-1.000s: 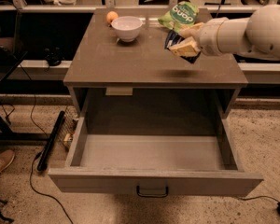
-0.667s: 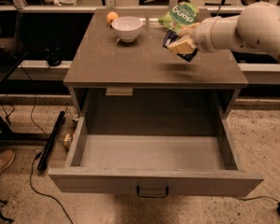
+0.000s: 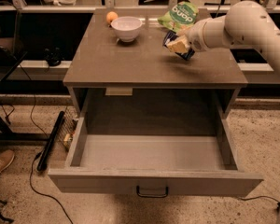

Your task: Pick rxbar blueberry from top drawer and place on counter

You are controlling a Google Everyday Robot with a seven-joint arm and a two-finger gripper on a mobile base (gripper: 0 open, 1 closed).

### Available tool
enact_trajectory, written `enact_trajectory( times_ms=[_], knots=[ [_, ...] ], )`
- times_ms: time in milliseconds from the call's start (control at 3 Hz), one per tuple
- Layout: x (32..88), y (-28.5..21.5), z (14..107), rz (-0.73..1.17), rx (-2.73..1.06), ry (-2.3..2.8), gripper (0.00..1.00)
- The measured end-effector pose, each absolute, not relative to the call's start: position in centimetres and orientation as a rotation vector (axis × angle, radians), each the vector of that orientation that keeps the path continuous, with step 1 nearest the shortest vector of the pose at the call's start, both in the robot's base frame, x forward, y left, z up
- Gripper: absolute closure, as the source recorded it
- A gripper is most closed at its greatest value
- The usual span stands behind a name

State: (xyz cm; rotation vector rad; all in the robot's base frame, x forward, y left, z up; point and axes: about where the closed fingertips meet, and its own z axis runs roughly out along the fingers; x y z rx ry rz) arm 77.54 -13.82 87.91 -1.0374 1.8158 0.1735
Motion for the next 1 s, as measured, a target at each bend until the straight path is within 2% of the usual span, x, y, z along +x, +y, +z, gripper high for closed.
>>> enact_trajectory(
  times_ms=[333, 667, 1000],
  knots=[
    [78.0, -14.2, 87.4, 0.175, -1.02, 1.847, 0.12],
    [77.5, -16.5, 88.0, 0.127, -0.958, 1.873, 0.0],
    [75.2, -21.7, 89.4, 0.031, -0.819, 1.909, 0.0]
  ],
)
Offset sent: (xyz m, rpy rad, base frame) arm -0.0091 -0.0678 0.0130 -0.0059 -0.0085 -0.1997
